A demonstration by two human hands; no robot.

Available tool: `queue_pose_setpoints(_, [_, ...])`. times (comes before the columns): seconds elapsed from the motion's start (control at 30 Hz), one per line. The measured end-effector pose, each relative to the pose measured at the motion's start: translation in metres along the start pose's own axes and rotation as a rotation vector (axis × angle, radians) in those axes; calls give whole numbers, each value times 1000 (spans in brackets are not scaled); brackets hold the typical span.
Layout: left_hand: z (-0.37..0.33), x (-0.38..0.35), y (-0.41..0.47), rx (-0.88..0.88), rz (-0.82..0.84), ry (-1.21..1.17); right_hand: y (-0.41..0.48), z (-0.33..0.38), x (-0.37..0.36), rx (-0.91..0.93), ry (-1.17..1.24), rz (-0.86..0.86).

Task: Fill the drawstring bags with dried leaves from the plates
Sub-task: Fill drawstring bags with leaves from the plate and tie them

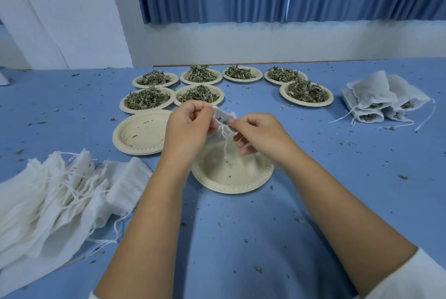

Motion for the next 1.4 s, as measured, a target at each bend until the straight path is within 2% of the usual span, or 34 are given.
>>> queue_pose_setpoints(0.13, [0, -1, -2, 3, 70, 17, 0, 0, -3, 56, 43, 24])
queue_pose_setpoints(0.47, [1, -10, -7, 11, 280, 122, 3, -9, -3, 119, -178, -74])
queue_pose_setpoints(0.57, [3, -9, -5, -4, 213, 119, 2, -8, -2, 143, -179, -60])
queue_pose_setpoints(0.67, [3, -3, -2, -16, 65, 84, -1, 0, -1, 124, -21, 95])
queue_pose_setpoints(0.73, [2, 2, 1, -12, -43, 24, -3, 5, 4, 115, -9, 129])
queue_pose_setpoints(0.77, [2, 4, 3, -4, -95, -23, -3, 5, 8, 126, -102, 117])
queue_pose_setpoints(0.83, [1, 9, 5, 14, -177, -93, -3, 2, 13, 172, -514, 151])
queue_pose_setpoints(0.9, [1, 12, 7, 17, -211, -116, -8, -4, 9, 169, -792, 316])
queue_pose_setpoints(1.0, [0, 12, 6, 10, -197, -104, -12, -9, 2, 130, -776, 440])
queue_pose_setpoints(1.2, [0, 11, 5, 8, -178, -135, -16, -4, -4, 162, -824, 410])
queue_pose_setpoints(1.4, [-1, 10, 4, 23, -173, -107, -21, -2, -12, 223, -1046, 459])
Point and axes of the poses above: each hand's wrist, its own y-axis towards the middle knuckle, its own x-axis out of the back of the hand, z = x × y, the point moved 1 cm from there along y, towards the middle knuckle, and after that the axes turned 1 degree about z, right-handed, at the moved point
